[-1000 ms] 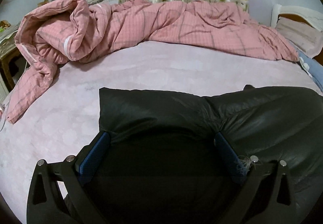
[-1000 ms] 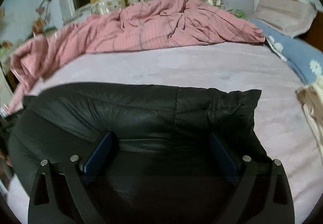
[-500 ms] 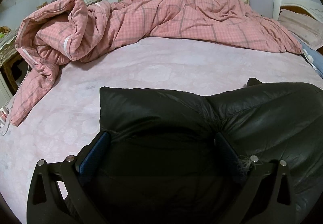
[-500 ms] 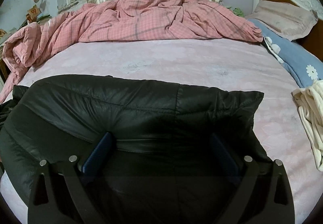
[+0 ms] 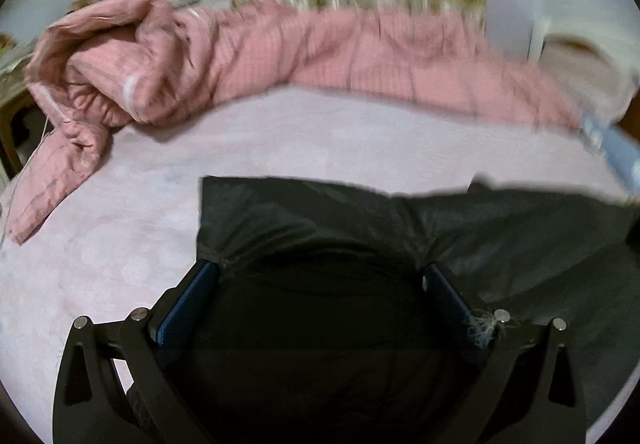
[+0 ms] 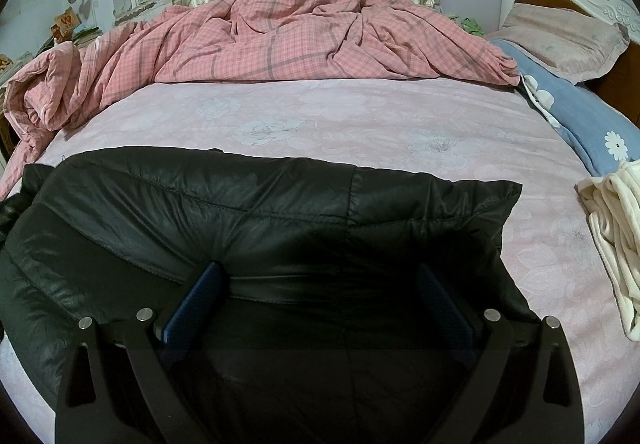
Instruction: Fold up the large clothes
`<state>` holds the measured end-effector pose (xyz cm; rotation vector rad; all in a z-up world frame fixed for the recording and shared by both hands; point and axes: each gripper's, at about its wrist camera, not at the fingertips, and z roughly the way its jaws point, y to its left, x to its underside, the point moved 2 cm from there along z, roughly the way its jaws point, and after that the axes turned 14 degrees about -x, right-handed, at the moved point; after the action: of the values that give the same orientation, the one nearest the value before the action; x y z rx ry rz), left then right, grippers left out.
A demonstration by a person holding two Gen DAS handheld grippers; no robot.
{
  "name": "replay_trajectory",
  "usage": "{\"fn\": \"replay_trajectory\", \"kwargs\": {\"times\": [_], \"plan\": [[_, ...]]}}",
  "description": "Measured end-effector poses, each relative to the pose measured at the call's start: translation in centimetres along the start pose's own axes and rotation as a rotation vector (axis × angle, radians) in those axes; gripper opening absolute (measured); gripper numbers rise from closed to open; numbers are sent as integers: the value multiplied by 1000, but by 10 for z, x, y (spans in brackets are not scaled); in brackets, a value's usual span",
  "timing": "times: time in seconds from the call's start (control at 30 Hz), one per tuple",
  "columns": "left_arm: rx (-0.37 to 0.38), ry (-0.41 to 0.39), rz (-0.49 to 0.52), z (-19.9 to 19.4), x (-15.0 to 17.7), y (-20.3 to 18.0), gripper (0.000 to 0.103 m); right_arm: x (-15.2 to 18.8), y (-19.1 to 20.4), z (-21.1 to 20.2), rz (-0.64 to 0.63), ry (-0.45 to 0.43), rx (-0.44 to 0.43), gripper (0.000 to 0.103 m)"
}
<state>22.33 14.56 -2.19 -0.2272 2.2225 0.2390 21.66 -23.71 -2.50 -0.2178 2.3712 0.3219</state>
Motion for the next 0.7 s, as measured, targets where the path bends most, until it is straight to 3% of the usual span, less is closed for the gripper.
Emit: {"fn": "replay_trajectory", "kwargs": {"times": [0.1, 0.2, 0.27, 0.37, 0.4, 0.53, 0.7], "plan": [[97, -169, -45, -51, -9, 3, 95, 0, 0, 0, -2, 2, 4, 99], [184, -330, 33, -110, -8, -21, 91, 1, 1, -1, -2, 0, 6, 99], [272, -356, 106, -138, 0, -47, 82, 1, 1, -1, -2, -1, 6, 99], [488, -252, 140, -149, 18, -87, 81, 1, 1, -1, -2, -1, 6, 99], [501, -201, 155, -146, 26, -103, 80, 1, 1, -1, -2, -1, 6, 99], [370, -83, 226, -114, 49, -138, 53, 1, 1, -1, -3, -1, 6, 99], [338, 33, 233, -87, 52, -144, 46, 0, 2, -1, -10, -1, 17, 99]]}}
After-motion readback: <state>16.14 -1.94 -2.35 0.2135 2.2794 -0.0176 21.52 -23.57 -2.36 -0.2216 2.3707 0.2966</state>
